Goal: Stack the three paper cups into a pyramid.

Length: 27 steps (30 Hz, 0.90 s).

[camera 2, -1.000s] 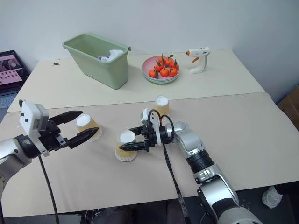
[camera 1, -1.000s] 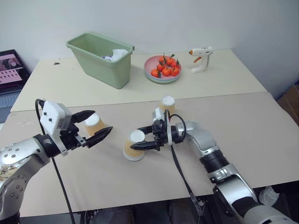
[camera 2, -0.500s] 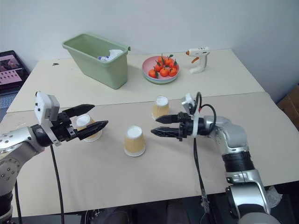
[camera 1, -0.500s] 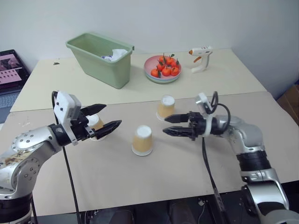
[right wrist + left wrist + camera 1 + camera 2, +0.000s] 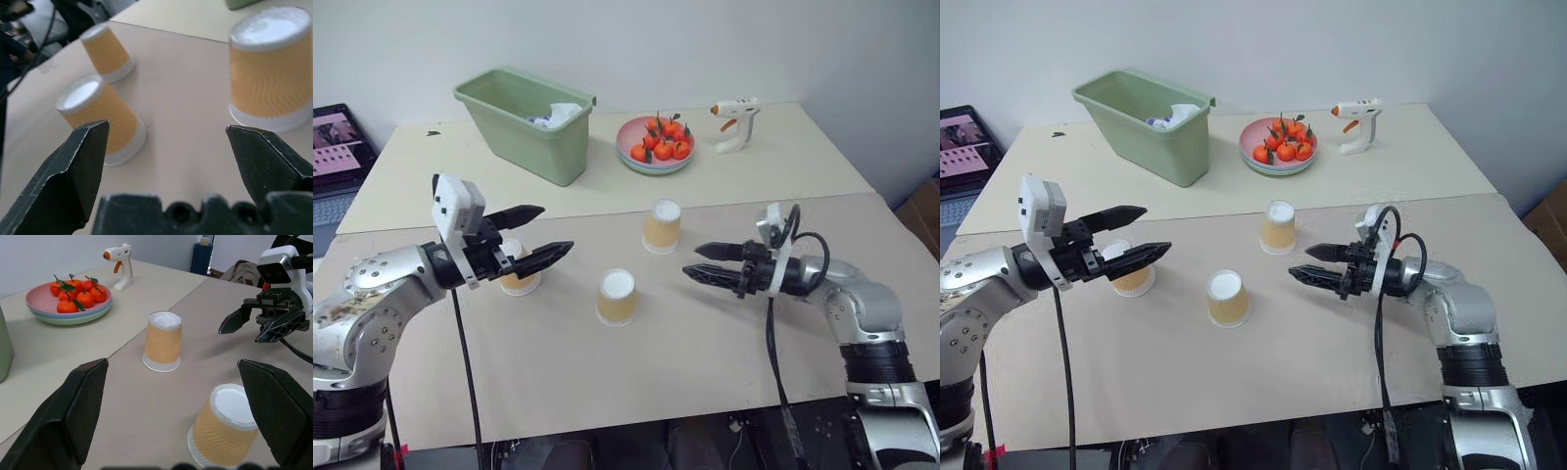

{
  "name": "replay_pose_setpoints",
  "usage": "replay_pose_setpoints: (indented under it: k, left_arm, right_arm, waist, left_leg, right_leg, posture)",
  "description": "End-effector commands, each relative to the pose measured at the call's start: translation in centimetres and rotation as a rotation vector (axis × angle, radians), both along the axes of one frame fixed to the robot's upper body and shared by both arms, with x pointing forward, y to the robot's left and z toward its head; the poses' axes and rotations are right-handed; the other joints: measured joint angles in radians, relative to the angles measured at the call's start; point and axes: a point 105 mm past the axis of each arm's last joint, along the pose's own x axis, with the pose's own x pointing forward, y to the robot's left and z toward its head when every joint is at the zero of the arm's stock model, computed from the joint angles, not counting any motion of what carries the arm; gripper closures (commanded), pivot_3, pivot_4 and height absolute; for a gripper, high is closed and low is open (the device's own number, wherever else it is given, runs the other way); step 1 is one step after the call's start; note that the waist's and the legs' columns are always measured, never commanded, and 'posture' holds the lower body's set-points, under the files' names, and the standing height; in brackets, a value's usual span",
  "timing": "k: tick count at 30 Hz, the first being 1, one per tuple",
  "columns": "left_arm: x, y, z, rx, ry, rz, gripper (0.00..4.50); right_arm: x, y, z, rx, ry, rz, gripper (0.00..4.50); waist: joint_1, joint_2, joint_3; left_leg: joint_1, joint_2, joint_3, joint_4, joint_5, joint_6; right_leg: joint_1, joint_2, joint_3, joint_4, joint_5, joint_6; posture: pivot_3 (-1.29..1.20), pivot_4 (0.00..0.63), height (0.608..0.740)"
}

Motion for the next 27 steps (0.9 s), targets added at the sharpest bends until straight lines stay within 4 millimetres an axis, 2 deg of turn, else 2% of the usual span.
replay_pose_setpoints:
  k: [1,6,11,16,27]
  left_arm:
    - [-0.4,-0.2,0.9,0.010,-0.036,-0.026,0.00]
    - [-1.4,-1.4,0.7,0.022,-0.006,-0.115,0.00]
    - [-2.1,-2.8,-0.2,0.082,0.019,-0.202,0.00]
    - [-1.8,-3.7,-0.2,0.080,0.013,-0.224,0.00]
    - [-2.2,-3.8,0.1,0.059,0.001,-0.200,0.00]
  right_arm:
    - [1.2,-1.6,1.9,-0.012,-0.109,-0.079,0.02]
    - [3.7,-1.6,2.5,-0.076,-0.208,-0.159,0.02]
    - [5.4,0.0,3.4,-0.092,-0.275,-0.150,0.02]
    - [6.3,2.4,3.5,-0.080,-0.285,-0.089,0.02]
    - [7.9,3.6,2.5,-0.094,-0.269,-0.062,0.02]
  waist:
    - [-0.003,0.000,0.000]
    - [-0.003,0.000,0.000]
    - [-0.003,0.000,0.000]
    - [-0.003,0.000,0.000]
    - [-0.008,0.000,0.000]
  left_leg:
    - [0.000,0.000,0.000,0.000,0.000,0.000]
    - [0.000,0.000,0.001,0.001,0.000,0.000]
    - [0.000,0.000,0.001,0.001,0.000,0.000]
    - [-0.001,0.000,0.001,0.003,0.000,0.000]
    - [-0.003,0.000,0.001,0.007,0.001,-0.002]
  right_leg:
    - [0.000,0.000,0.000,0.000,0.000,0.000]
    - [0.000,0.000,0.000,0.000,0.000,0.000]
    - [0.000,0.000,0.000,0.000,0.000,0.000]
    - [0.000,0.000,0.000,0.000,0.000,0.000]
    - [0.000,0.000,0.000,0.001,0.001,0.001]
  posture:
    - [0.00,0.150,0.725]
    - [0.00,0.150,0.725]
    - [0.00,0.150,0.725]
    - [0.00,0.150,0.725]
    - [0.00,0.150,0.725]
